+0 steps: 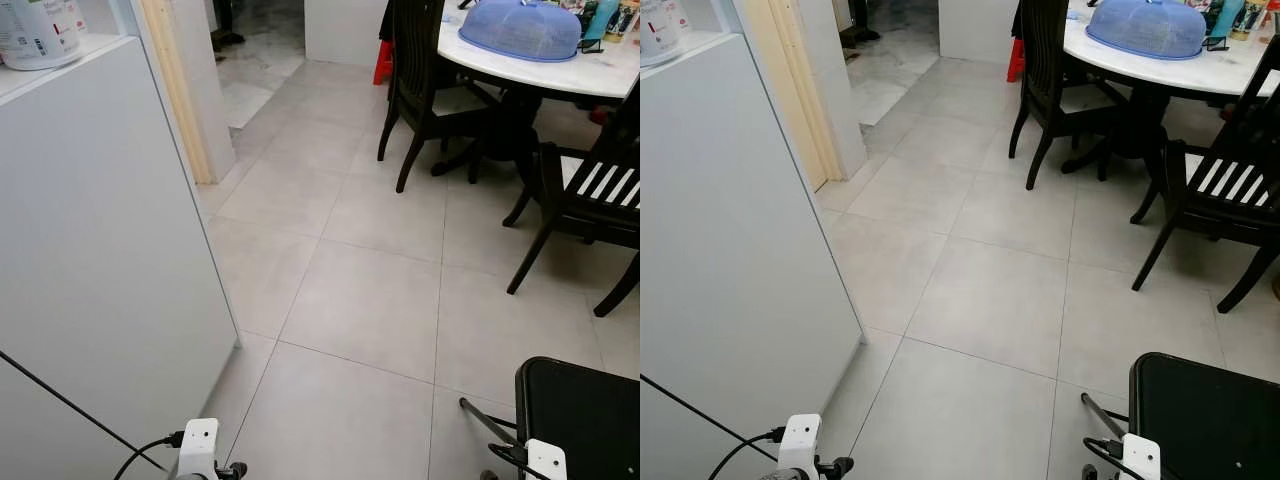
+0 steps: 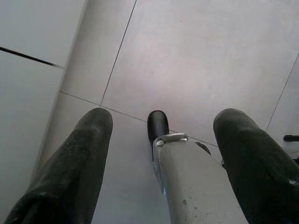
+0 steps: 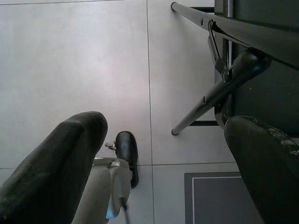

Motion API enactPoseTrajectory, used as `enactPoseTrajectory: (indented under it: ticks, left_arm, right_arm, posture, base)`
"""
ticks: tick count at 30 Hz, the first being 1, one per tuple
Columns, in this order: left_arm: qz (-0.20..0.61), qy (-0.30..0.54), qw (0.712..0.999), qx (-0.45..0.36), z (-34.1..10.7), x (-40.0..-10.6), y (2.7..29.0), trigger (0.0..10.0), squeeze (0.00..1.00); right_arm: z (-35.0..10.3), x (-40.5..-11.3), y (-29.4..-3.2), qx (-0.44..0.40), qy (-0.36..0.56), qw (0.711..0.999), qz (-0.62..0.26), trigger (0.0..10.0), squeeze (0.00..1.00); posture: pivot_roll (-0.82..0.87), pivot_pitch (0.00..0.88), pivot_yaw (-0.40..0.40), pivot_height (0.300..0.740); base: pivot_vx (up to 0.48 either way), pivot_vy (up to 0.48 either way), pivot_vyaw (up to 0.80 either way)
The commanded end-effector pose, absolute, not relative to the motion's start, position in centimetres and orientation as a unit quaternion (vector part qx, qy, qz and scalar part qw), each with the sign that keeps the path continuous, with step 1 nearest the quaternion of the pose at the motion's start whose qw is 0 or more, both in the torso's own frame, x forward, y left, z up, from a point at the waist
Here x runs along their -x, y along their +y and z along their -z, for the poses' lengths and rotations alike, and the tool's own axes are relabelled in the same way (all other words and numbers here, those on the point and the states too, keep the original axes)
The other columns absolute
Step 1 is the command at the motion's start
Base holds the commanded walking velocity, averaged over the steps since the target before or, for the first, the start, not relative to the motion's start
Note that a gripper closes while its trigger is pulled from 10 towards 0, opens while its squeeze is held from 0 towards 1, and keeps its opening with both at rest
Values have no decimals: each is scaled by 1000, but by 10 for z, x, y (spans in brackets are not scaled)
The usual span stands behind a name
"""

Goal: Restocking fridge

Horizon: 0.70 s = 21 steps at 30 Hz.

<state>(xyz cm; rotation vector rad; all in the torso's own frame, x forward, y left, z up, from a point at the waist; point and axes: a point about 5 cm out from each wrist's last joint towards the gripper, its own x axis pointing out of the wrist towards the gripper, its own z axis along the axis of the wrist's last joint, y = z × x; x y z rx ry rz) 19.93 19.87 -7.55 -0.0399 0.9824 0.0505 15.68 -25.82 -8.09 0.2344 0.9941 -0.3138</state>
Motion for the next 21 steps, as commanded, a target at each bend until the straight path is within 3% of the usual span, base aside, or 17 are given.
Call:
enactPoseTrajectory:
  ticks: [1,8,21]
  left_arm:
    - [-30,477,878,22,77,-197,200,10000,0]
    - [-29,477,878,21,77,-196,200,10000,0]
    - [-16,478,878,6,76,-198,200,10000,0]
  right_arm:
    - [82,-155,-258,-114,477,858,152,10000,0]
    - [82,-155,-258,-114,477,858,151,10000,0]
    - [81,-156,-258,-108,476,863,134,10000,0]
  posture:
    - [91,0,-25,740]
    - [91,0,-25,740]
    - [89,0,-29,740]
  base:
    - [0,0,0]
    - [0,0,0]
    - [0,0,800]
